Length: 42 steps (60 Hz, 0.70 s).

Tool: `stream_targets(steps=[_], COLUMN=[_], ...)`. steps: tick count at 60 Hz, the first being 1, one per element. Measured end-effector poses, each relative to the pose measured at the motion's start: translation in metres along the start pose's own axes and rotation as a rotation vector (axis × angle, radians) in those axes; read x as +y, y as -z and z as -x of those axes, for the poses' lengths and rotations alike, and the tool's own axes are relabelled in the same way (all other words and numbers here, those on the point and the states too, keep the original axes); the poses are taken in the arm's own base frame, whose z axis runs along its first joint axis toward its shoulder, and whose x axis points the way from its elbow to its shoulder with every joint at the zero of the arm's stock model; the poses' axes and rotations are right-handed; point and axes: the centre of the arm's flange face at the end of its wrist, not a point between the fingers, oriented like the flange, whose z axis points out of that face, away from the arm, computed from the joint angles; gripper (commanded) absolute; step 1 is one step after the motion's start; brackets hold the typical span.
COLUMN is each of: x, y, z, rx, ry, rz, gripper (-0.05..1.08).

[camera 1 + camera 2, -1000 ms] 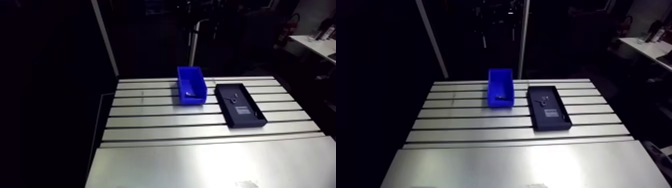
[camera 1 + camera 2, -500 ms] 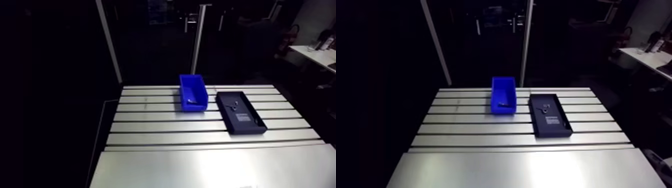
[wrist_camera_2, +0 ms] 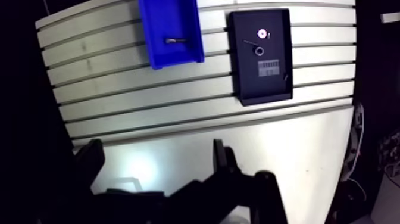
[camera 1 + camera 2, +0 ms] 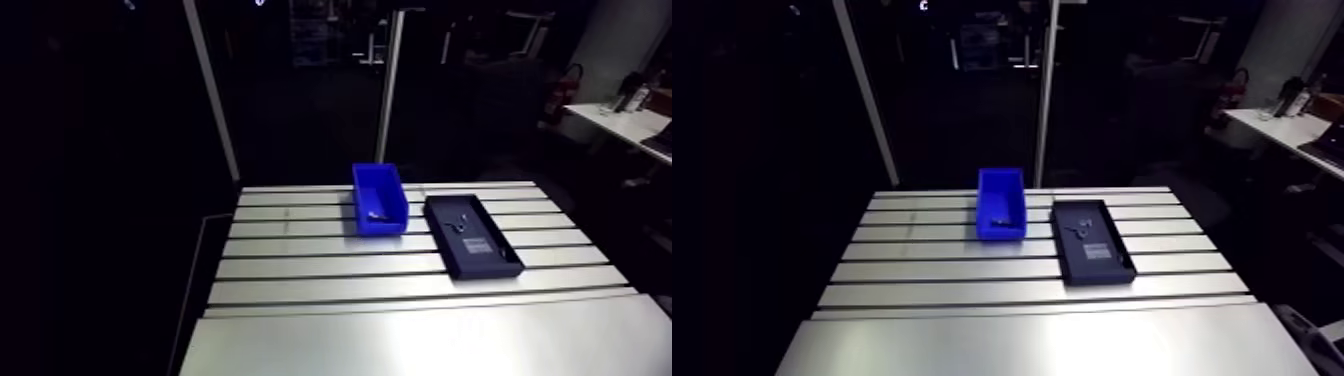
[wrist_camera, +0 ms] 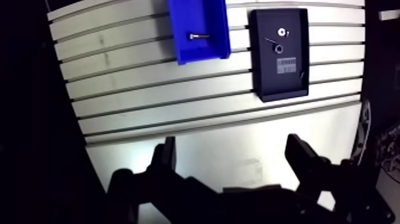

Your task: Pick up the M10 bolt from the tray and put it into the blue bin.

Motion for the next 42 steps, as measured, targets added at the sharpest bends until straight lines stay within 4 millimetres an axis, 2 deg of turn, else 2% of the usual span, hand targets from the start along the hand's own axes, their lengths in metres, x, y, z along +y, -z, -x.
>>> stream_targets(steps=[42], x=[0.002], y=[0.025], z=[0.017], rx=[0.030], ry=[-0.008], rz=[-0.001], gripper=[0.01])
